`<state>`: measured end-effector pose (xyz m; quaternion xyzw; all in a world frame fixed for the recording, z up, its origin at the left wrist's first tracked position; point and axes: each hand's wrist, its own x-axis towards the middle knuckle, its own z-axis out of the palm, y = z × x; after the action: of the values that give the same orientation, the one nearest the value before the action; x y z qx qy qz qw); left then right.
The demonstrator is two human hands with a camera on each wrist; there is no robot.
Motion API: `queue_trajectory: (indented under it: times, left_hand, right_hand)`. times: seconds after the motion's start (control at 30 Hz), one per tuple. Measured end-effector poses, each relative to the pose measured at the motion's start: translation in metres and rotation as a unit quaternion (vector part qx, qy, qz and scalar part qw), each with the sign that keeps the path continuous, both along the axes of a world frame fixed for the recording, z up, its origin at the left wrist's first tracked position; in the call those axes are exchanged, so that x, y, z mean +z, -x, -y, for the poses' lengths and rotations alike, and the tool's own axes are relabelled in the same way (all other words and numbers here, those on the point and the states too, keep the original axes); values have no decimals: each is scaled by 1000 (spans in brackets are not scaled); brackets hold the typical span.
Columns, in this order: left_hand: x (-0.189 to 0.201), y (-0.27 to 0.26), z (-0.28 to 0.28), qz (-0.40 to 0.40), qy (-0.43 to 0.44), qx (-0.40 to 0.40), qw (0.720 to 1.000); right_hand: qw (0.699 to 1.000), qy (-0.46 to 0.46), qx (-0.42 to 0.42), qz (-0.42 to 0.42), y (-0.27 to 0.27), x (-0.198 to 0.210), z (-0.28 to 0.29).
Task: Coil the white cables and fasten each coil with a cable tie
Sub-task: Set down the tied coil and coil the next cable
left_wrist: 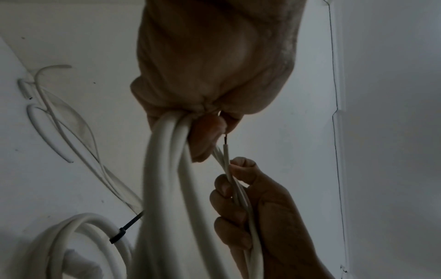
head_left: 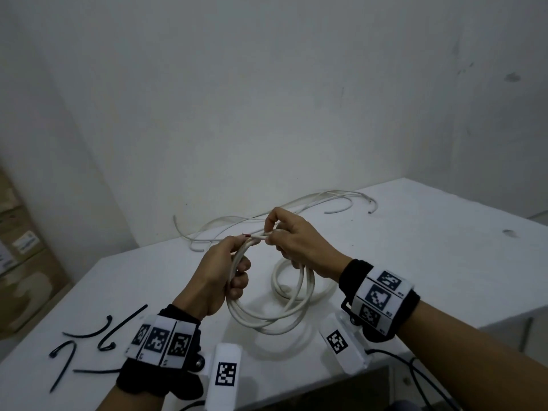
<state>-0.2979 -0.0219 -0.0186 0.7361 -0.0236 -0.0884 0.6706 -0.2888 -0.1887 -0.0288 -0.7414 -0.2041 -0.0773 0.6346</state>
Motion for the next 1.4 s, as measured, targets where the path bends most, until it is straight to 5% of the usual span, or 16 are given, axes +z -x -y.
queue_trajectory:
  times: [0.27,0.47,0.8,0.87,0.93,0.97,1.03,1.07,1.27,1.4]
  left_hand:
    - [-5,5,7,143,-76,23,987]
    - [-10,5,9,208,-58,57,975]
    - [-15,-1,9,183,12,130,974]
    - [-14,-1,9,155,24,125,980]
    - [-12,-2,9,133,38,118,983]
    - [-10,-2,8,123,44,114,985]
    - [-9,-3,6,108,57,105,987]
    - [-9,-4,5,105,60,101,988]
    - [-11,-1,1,106,35,68,991]
    - [1,-2,-8,83,-79,-2,993]
  right_hand:
    - [1000,22,-2,14,2,-8,-3]
    - [998,-57,-10,8,0,-11,-7]
    - [971,-194,55,-130,-1,-9,-3]
    - [981,-143,43,-123,-3,-9,-3]
    - [999,28,-16,-29,-5,-8,-1]
    - [983,168,-55,50,-6,-8,0]
    - [887,418,-101,169,-8,-7,2]
    - [856,471,-108,185,-9,-6,2]
    - [859,442,-118,229,-14,-7,-2]
    - [861,446,-55,238,-16,-6,-3]
